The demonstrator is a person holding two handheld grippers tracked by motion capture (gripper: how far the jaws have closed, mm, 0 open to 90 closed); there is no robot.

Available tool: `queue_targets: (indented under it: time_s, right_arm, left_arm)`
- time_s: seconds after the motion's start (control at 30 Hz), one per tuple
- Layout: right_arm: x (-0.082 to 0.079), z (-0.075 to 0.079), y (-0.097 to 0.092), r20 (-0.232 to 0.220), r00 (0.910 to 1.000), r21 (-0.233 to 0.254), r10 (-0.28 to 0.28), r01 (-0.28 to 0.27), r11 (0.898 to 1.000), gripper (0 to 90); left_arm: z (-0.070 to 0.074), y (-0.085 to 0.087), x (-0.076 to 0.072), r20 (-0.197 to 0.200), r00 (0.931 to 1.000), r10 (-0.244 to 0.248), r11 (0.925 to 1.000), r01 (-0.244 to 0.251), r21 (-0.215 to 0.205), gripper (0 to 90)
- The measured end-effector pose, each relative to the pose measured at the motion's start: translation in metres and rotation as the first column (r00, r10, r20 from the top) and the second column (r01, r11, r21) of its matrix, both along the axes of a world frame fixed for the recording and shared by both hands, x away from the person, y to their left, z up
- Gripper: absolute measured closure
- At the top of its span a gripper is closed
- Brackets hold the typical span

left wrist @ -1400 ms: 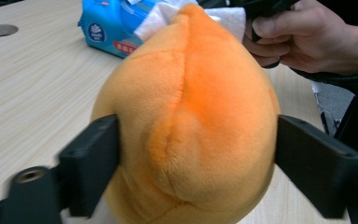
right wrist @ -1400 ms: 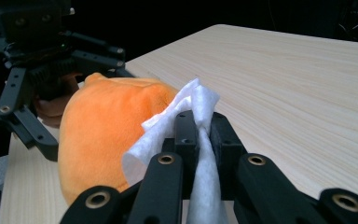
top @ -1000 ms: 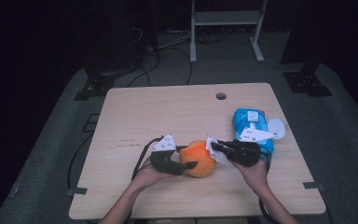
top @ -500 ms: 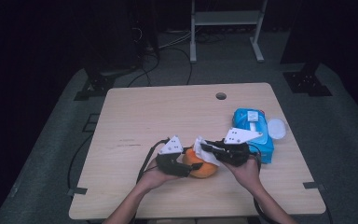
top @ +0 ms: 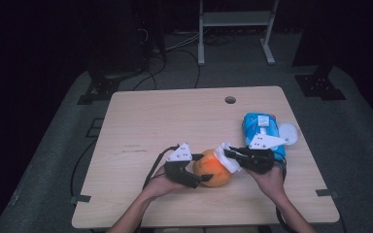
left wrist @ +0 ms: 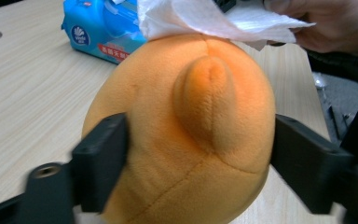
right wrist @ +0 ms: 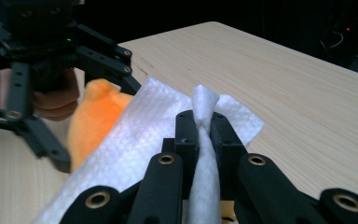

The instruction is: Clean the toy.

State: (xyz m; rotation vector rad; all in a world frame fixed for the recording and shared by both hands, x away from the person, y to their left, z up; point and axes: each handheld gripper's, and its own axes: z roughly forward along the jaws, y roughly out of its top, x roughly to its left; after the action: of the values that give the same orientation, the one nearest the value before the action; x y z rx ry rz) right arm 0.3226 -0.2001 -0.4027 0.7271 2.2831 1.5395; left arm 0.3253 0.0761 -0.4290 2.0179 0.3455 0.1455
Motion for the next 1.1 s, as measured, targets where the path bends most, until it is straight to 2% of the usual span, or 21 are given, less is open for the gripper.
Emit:
queue_targets:
  time_s: [0.07, 0.17, 0.27, 0.4, 0.5, 0.6, 0.8, 0.97, 1.1]
  right_arm:
    - [-0.005, 0.002, 0.005, 0.006, 0.9998, 0.002, 0.018, -0.018, 1.0, 82.8]
    - [-0.011, 0.005, 0.017, 0.01, 0.9971, 0.027, 0.076, -0.076, 0.997, 82.8]
    - [-0.015, 0.007, 0.03, 0.021, 0.9928, 0.012, 0.118, -0.118, 0.993, 82.8]
    - [-0.009, 0.006, 0.03, 0.02, 0.995, -0.012, 0.098, -0.098, 0.995, 82.8]
    - [-0.002, 0.003, 0.02, 0.01, 0.9983, -0.036, 0.058, -0.058, 0.998, 82.7]
    - [0.001, -0.001, 0.008, -0.003, 0.9998, -0.038, 0.021, -0.022, 0.999, 82.8]
    - [-0.012, -0.004, -0.007, -0.011, 0.9999, -0.021, 0.002, -0.002, 1.0, 82.8]
    - [-0.027, 0.002, -0.002, 0.002, 0.9986, 0.004, 0.053, -0.053, 0.999, 82.8]
    - [-0.03, 0.006, 0.02, 0.021, 0.9936, -0.007, 0.111, -0.111, 0.994, 82.8]
  left_arm:
    - [0.001, -0.003, -0.003, 0.016, 0.9999, 0.0, 0.9999, -0.001, 0.012, 30.8]
    - [0.001, -0.007, -0.007, 0.039, 0.9991, -0.015, 0.9993, 0.013, 0.035, 32.7]
    - [0.001, -0.011, -0.011, 0.061, 0.9978, -0.026, 0.9982, 0.023, 0.055, 33.1]
    - [-0.001, -0.009, -0.013, 0.059, 0.9973, -0.044, 0.9979, 0.041, 0.05, 33.4]
    - [-0.001, -0.008, -0.013, 0.065, 0.9965, -0.052, 0.9972, 0.049, 0.056, 33.4]
    - [-0.001, -0.005, -0.01, 0.048, 0.998, -0.04, 0.9982, 0.038, 0.045, 32.7]
    - [-0.002, -0.007, -0.011, 0.061, 0.997, -0.048, 0.9974, 0.045, 0.056, 32.1]
    - [-0.001, -0.008, -0.011, 0.051, 0.9982, -0.031, 0.9985, 0.029, 0.047, 32.2]
    - [-0.001, -0.016, -0.016, 0.085, 0.9948, -0.057, 0.996, 0.051, 0.073, 32.2]
